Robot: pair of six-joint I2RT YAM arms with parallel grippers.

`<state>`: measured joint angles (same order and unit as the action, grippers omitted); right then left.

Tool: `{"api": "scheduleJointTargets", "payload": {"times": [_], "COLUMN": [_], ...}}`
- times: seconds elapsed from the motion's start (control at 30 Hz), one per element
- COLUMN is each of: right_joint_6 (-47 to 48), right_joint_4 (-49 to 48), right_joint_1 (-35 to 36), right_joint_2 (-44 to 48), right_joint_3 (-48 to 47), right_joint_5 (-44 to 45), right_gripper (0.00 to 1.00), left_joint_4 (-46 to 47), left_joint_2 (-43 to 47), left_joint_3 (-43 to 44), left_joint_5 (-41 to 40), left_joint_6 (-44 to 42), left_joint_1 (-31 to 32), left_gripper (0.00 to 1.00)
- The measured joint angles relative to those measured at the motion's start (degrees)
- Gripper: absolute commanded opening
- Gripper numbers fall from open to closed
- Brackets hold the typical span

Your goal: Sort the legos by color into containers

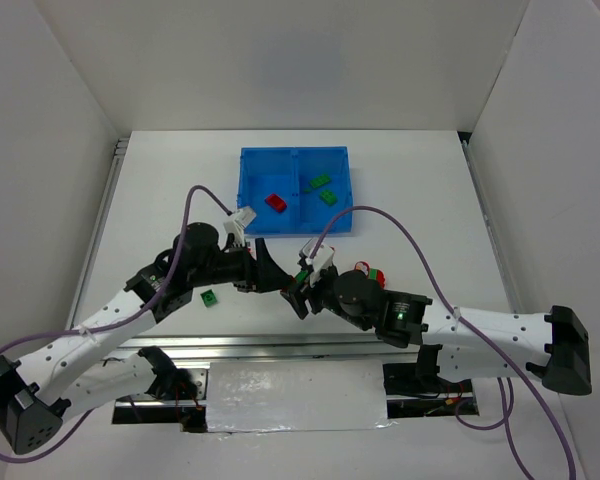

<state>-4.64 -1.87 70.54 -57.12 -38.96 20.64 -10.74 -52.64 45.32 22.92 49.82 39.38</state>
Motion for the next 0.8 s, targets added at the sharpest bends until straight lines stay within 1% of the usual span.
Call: {"api": "scheduleJointTargets", "payload": {"times": [0.07,0.17,0.2,0.3,0.5,0.63,0.8], "right_joint_6": [0.22,0.57,0.74,1.27,2.29,3.50,4.37], "right_joint_4": [-0.57,-0.87,-0.85,-0.66,-2.62,-9.81,-9.11], "right_joint_1": [0.22,0.48,0.50,0.52,0.52,0.57,0.42], "right_joint_2": [0.02,0.33,0.52,0.79,1.07,4.35,8.83], "right_joint_3": [0.00,0.00,-0.02,-0.02,0.83,5.40,11.04], "right_joint_5": [0.28,0.76,0.94,1.33,1.29,-0.55,-1.81], "right_gripper": [0.06,0.05,0.05,0.01,0.00,0.00,0.00], "left_joint_4": [0.35,0.48,0.26,1.29,0.17,-4.09,-5.57], "left_joint_2": [-1.33,-2.86,-3.19,-3.32,-3.06,-1.86,2.36], "left_joint_3": [-0.02,-0.07,-0.07,-0.02,0.90,3.89,9.27], "left_joint_5": [-0.09,-0.61,-1.09,-0.76,-1.31,-3.17,-6.03], "left_joint_6": [0.07,-0.15,-0.52,-0.74,-3.13,-4.70,-6.69], "left_joint_1": [0.98,1.77,1.79,1.81,1.81,2.43,-0.39], "left_gripper": [0.69,0.46,0.27,0.00,0.00,0.00,0.00]}}
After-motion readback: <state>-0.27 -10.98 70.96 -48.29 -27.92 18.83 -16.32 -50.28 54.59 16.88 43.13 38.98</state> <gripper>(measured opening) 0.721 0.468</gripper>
